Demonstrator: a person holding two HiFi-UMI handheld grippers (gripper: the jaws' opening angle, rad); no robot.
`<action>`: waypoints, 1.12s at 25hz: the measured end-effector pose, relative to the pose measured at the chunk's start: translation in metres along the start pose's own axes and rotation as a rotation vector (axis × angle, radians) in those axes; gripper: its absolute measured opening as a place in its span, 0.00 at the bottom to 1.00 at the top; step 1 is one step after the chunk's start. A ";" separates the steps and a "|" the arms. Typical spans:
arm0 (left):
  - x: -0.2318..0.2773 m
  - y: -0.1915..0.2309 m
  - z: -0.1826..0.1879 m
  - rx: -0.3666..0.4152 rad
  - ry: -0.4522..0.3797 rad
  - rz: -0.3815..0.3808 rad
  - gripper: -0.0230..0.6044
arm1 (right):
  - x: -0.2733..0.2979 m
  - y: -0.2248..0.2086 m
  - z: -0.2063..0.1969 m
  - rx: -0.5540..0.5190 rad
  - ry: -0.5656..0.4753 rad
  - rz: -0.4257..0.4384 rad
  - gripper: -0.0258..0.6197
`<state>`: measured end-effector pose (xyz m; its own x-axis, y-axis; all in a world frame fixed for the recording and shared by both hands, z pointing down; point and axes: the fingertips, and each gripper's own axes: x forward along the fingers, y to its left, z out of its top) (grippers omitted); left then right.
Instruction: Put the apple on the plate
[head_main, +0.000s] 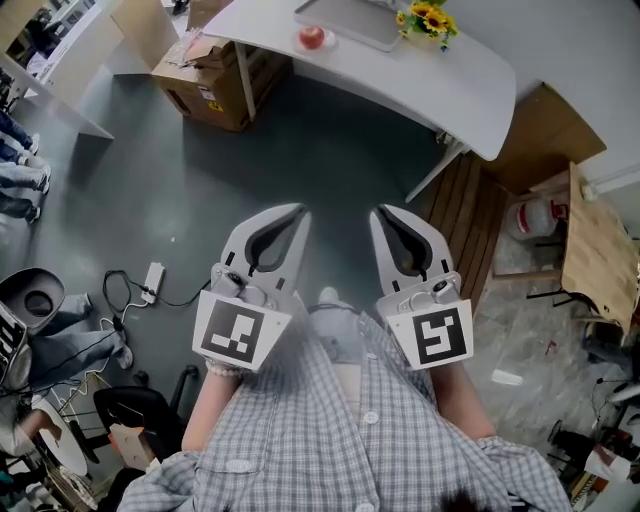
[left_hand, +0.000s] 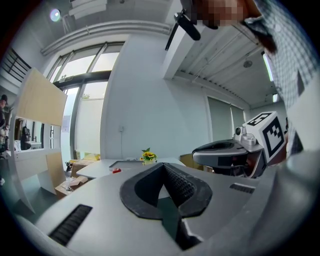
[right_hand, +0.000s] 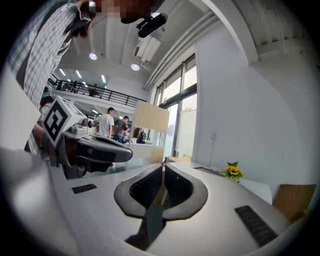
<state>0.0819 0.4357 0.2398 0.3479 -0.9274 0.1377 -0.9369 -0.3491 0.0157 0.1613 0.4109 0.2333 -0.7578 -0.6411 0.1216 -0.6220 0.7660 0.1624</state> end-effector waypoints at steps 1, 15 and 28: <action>0.005 0.002 0.001 0.000 -0.002 0.005 0.05 | 0.002 -0.005 0.001 0.000 -0.011 0.006 0.09; 0.045 0.016 0.006 0.014 -0.012 0.035 0.05 | 0.035 -0.032 -0.004 -0.047 -0.021 0.059 0.09; 0.084 0.037 0.001 0.036 0.005 0.005 0.05 | 0.063 -0.068 -0.017 0.000 -0.008 -0.007 0.09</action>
<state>0.0765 0.3444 0.2509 0.3425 -0.9286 0.1429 -0.9370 -0.3488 -0.0205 0.1595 0.3173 0.2464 -0.7551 -0.6458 0.1132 -0.6271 0.7617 0.1627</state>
